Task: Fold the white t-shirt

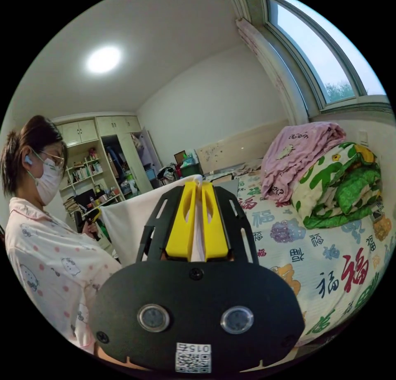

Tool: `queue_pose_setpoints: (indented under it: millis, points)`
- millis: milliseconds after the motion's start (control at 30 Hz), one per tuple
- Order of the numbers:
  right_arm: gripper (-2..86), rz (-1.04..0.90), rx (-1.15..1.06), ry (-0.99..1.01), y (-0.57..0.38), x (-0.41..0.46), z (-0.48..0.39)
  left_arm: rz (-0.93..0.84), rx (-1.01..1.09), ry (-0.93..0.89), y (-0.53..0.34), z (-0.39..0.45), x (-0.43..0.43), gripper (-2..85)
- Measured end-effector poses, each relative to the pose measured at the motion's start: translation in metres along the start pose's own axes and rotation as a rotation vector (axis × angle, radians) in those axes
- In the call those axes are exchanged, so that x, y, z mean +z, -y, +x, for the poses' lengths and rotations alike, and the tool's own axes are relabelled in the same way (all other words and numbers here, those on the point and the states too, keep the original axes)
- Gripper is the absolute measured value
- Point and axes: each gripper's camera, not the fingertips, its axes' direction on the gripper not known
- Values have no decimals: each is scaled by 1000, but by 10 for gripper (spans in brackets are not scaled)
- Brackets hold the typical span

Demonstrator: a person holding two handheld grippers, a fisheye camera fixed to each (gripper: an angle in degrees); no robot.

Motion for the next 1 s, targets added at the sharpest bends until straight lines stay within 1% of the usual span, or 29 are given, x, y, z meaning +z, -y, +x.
queue_pose_setpoints:
  millis: [67,100,133,167,200,233,267,300,333,367,433,500,567,633,667,767,800,867,933,1000]
  points:
    - [10,-62,44,-39,6,38,3,-65,-27,30,-7,-5,29,-7]
    - [11,-107,82,-68,9,71,9,-88,-49,37,-10,-11,40,-7]
    - [14,-150,114,-102,12,109,17,-143,-96,82,-18,-24,65,-6]
    - [15,-171,130,-119,14,130,22,-202,-136,170,-29,-37,95,-3]
    - [19,-206,165,-154,18,175,31,-225,-147,222,-36,-43,110,-2]
    - [25,-235,191,-192,22,221,38,-252,-172,322,-50,-52,140,4]
    - [29,-255,197,-210,24,241,40,-288,-160,417,-62,-55,168,15]
    - [36,-306,222,-248,30,277,42,-314,-151,475,-66,-55,180,23]
    - [44,-349,248,-276,37,300,37,-367,-141,580,-73,-52,198,45]
    - [46,-360,238,-269,42,306,31,-417,-142,635,-78,-44,209,75]
    - [57,-361,121,-219,56,309,-2,-438,-125,632,-83,-21,207,89]
    - [71,-402,45,-222,58,303,-16,-421,-69,621,-91,7,193,87]
    - [80,-466,48,-242,52,294,-10,-483,-24,619,-108,40,175,84]
    - [86,-530,144,-280,38,272,20,-545,-31,564,-127,60,158,84]
    - [86,-542,178,-290,34,265,30,-596,-66,511,-144,70,147,84]
    - [94,-605,316,-368,11,227,74,-726,-204,466,-198,83,124,87]
    - [102,-637,359,-402,4,216,89,-748,-221,478,-209,86,120,88]
    - [113,-686,415,-441,-2,204,110,-808,-286,576,-243,96,107,95]
    - [123,-721,459,-481,0,196,134,-784,-329,641,-259,102,96,98]
    - [126,-732,476,-507,8,195,149,-742,-371,663,-265,103,90,96]
